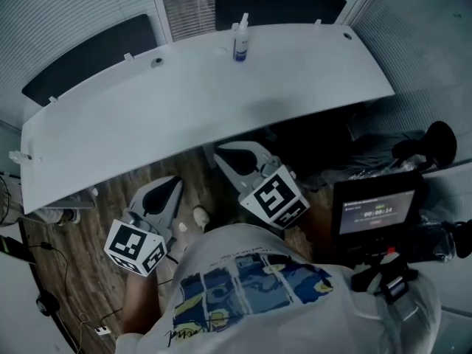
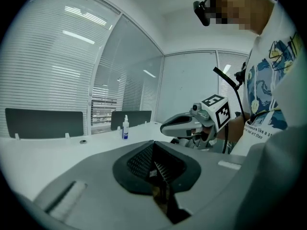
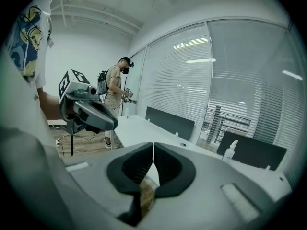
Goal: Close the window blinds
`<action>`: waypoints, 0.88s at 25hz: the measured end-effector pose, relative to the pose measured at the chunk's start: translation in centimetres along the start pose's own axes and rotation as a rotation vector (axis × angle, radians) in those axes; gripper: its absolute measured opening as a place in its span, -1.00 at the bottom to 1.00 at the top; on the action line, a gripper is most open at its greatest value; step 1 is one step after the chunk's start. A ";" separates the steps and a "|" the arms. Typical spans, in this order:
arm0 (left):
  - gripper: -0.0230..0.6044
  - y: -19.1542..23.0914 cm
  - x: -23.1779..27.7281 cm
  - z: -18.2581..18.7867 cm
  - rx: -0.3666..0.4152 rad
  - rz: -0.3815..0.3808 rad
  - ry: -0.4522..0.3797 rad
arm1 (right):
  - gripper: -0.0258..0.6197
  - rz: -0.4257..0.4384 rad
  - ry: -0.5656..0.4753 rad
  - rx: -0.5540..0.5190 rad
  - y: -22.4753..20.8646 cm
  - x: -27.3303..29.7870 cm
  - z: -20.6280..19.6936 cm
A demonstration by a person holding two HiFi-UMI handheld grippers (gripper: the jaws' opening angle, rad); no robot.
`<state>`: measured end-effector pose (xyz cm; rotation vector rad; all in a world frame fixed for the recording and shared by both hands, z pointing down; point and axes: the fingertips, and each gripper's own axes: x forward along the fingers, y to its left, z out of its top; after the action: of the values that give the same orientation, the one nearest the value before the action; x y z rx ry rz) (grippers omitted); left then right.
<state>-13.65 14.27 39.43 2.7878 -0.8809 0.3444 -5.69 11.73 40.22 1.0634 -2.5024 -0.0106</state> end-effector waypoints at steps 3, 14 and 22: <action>-0.91 -0.4 -0.1 -0.8 -0.013 0.004 0.004 | -0.90 0.015 0.011 0.005 0.5 -0.2 -0.7; -0.91 -1.5 0.0 -2.2 -0.032 0.003 0.024 | -0.91 0.035 0.024 0.012 1.3 -0.5 -2.0; -0.91 -3.7 -0.5 -1.9 -0.019 0.011 0.028 | -0.91 0.045 0.004 0.010 2.1 -2.7 -1.9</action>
<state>-12.22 17.97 40.66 2.7551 -0.8893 0.3740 -4.73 15.32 41.28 1.0103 -2.5248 0.0165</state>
